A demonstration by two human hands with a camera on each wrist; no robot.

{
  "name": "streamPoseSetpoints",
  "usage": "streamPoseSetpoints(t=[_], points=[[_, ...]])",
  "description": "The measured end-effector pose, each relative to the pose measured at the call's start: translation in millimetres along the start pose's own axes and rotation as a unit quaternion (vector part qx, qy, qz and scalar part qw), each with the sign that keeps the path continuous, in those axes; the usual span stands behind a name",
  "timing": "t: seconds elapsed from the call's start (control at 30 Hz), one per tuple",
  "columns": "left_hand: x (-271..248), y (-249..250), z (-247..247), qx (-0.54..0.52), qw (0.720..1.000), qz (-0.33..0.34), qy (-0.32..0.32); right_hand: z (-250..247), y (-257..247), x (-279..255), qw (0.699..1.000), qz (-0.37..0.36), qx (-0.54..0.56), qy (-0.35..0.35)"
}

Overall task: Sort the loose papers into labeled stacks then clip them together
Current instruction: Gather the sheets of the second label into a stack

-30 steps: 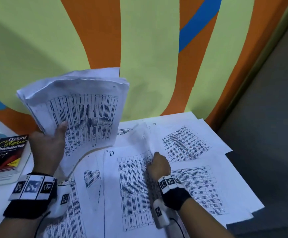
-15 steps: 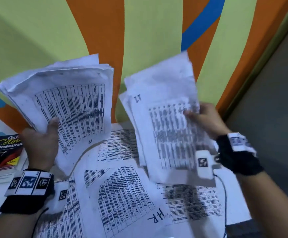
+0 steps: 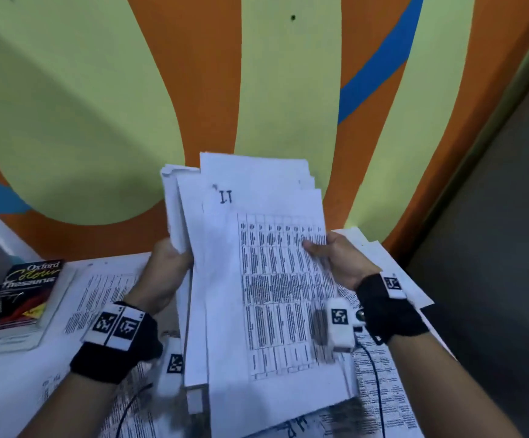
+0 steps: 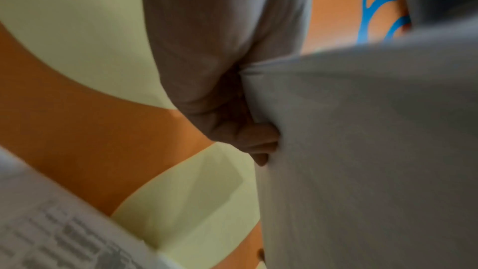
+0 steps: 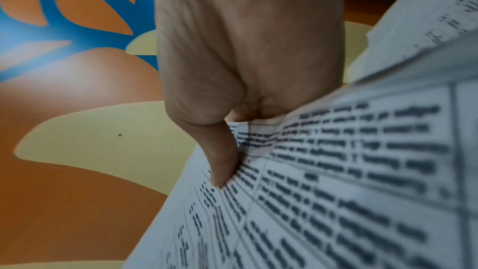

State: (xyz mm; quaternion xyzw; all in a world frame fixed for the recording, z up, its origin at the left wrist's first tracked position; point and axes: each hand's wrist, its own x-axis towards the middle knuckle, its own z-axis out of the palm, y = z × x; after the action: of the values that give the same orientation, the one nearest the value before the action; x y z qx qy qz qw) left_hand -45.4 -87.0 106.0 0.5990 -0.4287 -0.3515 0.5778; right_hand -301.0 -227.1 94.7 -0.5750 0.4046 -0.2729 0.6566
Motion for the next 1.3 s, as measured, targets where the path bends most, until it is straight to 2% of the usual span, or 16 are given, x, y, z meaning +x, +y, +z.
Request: streamPoseSetpoints(t=[0.13, 0.23, 0.3, 0.37, 0.47, 0.53, 0.67, 0.77, 0.87, 1.0, 1.1, 1.3], points=[[-6, -6, 5, -0.038, 0.996, -0.054, -0.057, 9, 22, 9, 0.998, 0.06, 0.033, 0.008], [-6, -9, 3, -0.116, 0.986, -0.107, -0.053, 12, 30, 13, 0.997, 0.044, 0.04, 0.04], [-5, -8, 3, -0.179, 0.977, -0.098, -0.059, 18, 26, 13, 0.994, -0.019, 0.013, 0.103], [-4, -6, 6, -0.13, 0.989, -0.037, -0.052, 28, 15, 8, 0.978, -0.119, -0.027, 0.167], [3, -7, 6, 0.015, 0.997, 0.044, 0.055, 47, -5, -6, 0.941, -0.256, -0.101, 0.199], [9, -2, 5, 0.032, 0.991, 0.086, 0.093, 55, -15, -8, 0.924, -0.297, -0.114, 0.211], [11, 2, 4, -0.019, 0.986, 0.116, 0.116, 54, -18, -6, 0.937, -0.273, -0.094, 0.195], [9, -14, 7, -0.02, 0.989, 0.097, 0.114, 49, -5, -6, 0.949, -0.244, -0.096, 0.173], [9, -26, 12, -0.002, 0.989, 0.073, 0.128, 48, 5, -5, 0.947, -0.233, -0.137, 0.171], [8, -19, 20, 0.01, 0.984, 0.079, 0.161, 52, 1, -1, 0.93, -0.26, -0.167, 0.201], [10, -10, 17, -0.012, 0.98, 0.1, 0.171, 57, -12, -6, 0.928, -0.292, -0.153, 0.173], [4, -12, 9, -0.045, 0.986, 0.086, 0.132, 57, -15, -12, 0.939, -0.303, -0.09, 0.138]])
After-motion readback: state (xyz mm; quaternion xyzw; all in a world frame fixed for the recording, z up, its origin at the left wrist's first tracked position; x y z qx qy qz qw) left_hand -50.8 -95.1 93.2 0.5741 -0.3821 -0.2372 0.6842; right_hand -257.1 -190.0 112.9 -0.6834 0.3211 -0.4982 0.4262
